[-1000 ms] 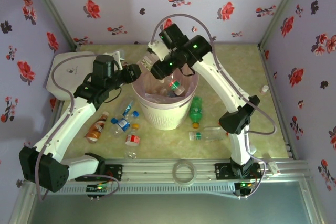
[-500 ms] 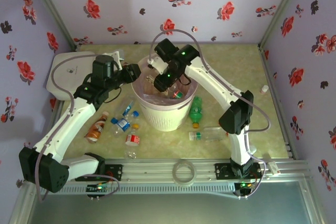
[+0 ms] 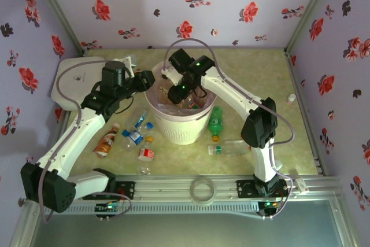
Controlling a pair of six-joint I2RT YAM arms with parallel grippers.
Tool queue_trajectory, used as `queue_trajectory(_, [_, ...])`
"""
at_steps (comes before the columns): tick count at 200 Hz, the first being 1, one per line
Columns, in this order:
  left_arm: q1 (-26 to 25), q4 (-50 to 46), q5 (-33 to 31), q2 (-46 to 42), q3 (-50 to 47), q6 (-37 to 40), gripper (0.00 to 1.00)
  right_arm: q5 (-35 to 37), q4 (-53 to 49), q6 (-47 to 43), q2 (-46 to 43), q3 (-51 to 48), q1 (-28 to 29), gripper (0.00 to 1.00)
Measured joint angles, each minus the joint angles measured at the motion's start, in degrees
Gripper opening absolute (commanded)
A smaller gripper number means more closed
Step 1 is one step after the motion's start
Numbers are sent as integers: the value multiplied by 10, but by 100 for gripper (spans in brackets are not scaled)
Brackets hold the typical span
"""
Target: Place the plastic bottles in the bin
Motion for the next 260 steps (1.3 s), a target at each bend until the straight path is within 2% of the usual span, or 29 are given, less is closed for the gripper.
queue_trajectory(29, [0, 0, 0, 0, 0, 0, 39, 0, 2, 0, 0, 0, 0, 83])
queue_trajectory(77, [1, 1, 0, 0, -1, 0, 39, 5, 2, -4, 0, 0, 1, 92])
queue_trajectory(143, [1, 2, 0, 0, -1, 0, 39, -1, -4, -14, -29, 26, 5, 92])
queue_trajectory(210, [1, 2, 0, 1, -1, -2, 39, -16, 2, -8, -159, 56, 9, 88])
queue_trajectory(260, [1, 2, 0, 1, -1, -3, 39, 61, -3, 21, -250, 44, 8, 84])
